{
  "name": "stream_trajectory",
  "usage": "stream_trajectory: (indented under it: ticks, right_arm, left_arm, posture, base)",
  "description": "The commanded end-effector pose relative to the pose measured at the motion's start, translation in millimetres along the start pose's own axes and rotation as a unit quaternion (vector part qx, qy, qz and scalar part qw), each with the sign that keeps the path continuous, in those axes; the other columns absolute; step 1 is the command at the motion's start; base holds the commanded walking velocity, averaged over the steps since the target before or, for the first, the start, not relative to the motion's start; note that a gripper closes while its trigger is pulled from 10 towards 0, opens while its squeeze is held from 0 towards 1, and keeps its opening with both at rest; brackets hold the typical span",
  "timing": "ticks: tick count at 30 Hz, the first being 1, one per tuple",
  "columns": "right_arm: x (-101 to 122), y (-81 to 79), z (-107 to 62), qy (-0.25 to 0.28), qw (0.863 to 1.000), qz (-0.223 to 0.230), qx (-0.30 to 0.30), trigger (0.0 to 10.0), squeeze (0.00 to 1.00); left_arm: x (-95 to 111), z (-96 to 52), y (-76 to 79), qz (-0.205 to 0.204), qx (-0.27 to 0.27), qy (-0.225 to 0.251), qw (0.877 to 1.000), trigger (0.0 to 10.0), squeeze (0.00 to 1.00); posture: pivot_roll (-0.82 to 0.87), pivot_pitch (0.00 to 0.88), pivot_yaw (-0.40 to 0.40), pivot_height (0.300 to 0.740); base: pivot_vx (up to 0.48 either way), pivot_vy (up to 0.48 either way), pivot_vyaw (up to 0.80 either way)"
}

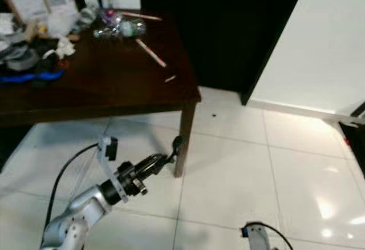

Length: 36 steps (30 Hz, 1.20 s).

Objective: Picking trash to rubbish bin

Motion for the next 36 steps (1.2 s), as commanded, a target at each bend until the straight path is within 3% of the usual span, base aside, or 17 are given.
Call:
stream_trajectory:
  ticks: [1,5,6,7,8,11,14,16,17,19,20,22,23,24,33,34,36]
  right_arm:
    - [-16,3.6,-1.4,-0.024,1.000,0.007,-0.003,10.0,0.00]
    - [-16,3.6,-1.4,-0.024,1.000,0.008,-0.002,10.0,0.00]
    - [-16,3.6,-1.4,-0.024,1.000,0.008,-0.002,10.0,0.00]
    - [-16,3.6,-1.4,-0.025,1.000,0.007,-0.002,10.0,0.00]
    - [-16,3.6,-1.4,-0.025,1.000,0.007,-0.002,10.0,0.00]
    - [-16,3.5,-1.4,-0.026,1.000,0.006,-0.002,10.0,0.00]
    - [-16,3.6,-1.4,-0.026,1.000,0.007,-0.002,10.0,0.00]
    - [-17,4.1,-1.4,-0.027,1.000,0.008,-0.003,10.0,0.00]
    - [-17,4.1,-1.4,-0.027,1.000,0.008,-0.003,10.0,0.00]
    - [-17,4.5,-1.5,-0.028,1.000,0.010,-0.004,10.0,0.00]
    - [-17,4.5,-1.5,-0.028,1.000,0.010,-0.004,10.0,0.00]
    - [-18,4.7,-1.6,-0.030,0.999,0.011,-0.006,10.0,0.00]
    - [-18,4.7,-1.6,-0.030,0.999,0.011,-0.006,10.0,0.00]
    - [-18,4.7,-1.6,-0.030,0.999,0.011,-0.006,10.0,0.00]
    - [-19,4.9,-1.8,-0.030,0.999,0.013,-0.008,10.0,0.00]
    - [-19,4.9,-1.8,-0.030,0.999,0.013,-0.008,10.0,0.00]
    - [-19,5.2,-1.7,-0.030,0.999,0.013,-0.008,10.0,0.00]
  left_arm:
    - [-7,-3.6,-9.3,0.009,0.026,-0.015,1.000,10.0,0.00]
    - [-11,-9.2,-21.5,0.021,0.064,-0.024,0.997,10.0,0.00]
    - [-13,-13.5,-31.0,0.028,0.094,-0.026,0.995,10.0,0.00]
    - [-18,-26.9,-55.2,0.030,0.175,-0.031,0.984,10.0,0.00]
    - [-18,-26.9,-55.2,0.030,0.175,-0.031,0.984,10.0,0.00]
    - [-21,-43.6,-75.7,0.024,0.243,-0.021,0.969,10.0,0.00]
    - [-21,-49.9,-82.3,0.025,0.269,-0.017,0.963,10.0,0.00]
    - [-26,-71.9,-100.9,0.018,0.346,-0.008,0.938,10.0,0.00]
    - [-26,-71.9,-100.9,0.018,0.346,-0.008,0.938,10.0,0.00]
    - [-33,-92.9,-111.8,0.002,0.398,-0.005,0.918,10.0,0.00]
    - [-33,-92.9,-111.8,0.002,0.398,-0.005,0.918,10.0,0.00]
    - [-54,-121.7,-121.0,-0.017,0.457,-0.022,0.889,10.0,0.00]
    - [-54,-121.7,-121.0,-0.017,0.457,-0.022,0.889,10.0,0.00]
    - [-59,-128.4,-122.1,-0.023,0.472,-0.025,0.881,10.0,0.00]
    - [-102,-184.6,-119.8,-0.104,0.601,-0.013,0.792,10.0,0.00]
    - [-102,-184.6,-119.8,-0.104,0.601,-0.013,0.792,10.0,0.00]
    - [-111,-192.9,-117.0,-0.114,0.619,-0.018,0.777,10.0,0.00]
  posture:
    - [0.21,0.129,-0.075,0.740]
    - [0.21,0.128,-0.076,0.740]
    - [0.21,0.128,-0.076,0.740]
    - [0.21,0.128,-0.076,0.740]
    - [0.21,0.128,-0.076,0.740]
    - [0.21,0.127,-0.078,0.740]
    - [0.21,0.127,-0.078,0.740]
    - [0.20,0.126,-0.076,0.740]
    - [0.20,0.126,-0.076,0.740]
    - [0.20,0.127,-0.074,0.740]
    - [0.20,0.127,-0.074,0.740]
    - [0.20,0.128,-0.076,0.740]
    - [0.20,0.128,-0.076,0.740]
    - [0.20,0.128,-0.076,0.740]
    - [0.20,0.122,-0.077,0.740]
    - [0.20,0.122,-0.077,0.740]
    - [0.20,0.122,-0.077,0.740]
  base:
    - [0.000,0.000,-0.79]
    - [0.000,0.000,-0.79]
    - [0.000,0.000,-0.79]
    - [0.000,0.000,-0.79]
    - [0.000,0.000,-0.79]
    - [0.000,0.000,-0.79]
    - [0.000,0.000,-0.79]
    - [0.000,0.000,-0.79]
    - [0.000,0.000,-0.79]
    - [0.000,0.000,-0.79]
    - [0.000,0.000,-0.79]
    - [0.000,0.000,-0.79]
    - [0.000,0.000,-0.79]
    - [0.000,0.000,-0.79]
    - [0.000,0.000,-0.79]
    - [0.000,0.000,-0.79]
    - [0.000,0.000,-0.79]
Point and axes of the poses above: a point about 5 cm out from each wrist's last joint towards the gripper, its own z axis pointing out of the wrist towards the gripper, its own x axis along the axis of the wrist's last joint, y = z × x, the point moved 1 cm from there along z, pointing out of the wrist towards the gripper, and after that the axes turned 10 degrees about -z, right-handed, at the moved point
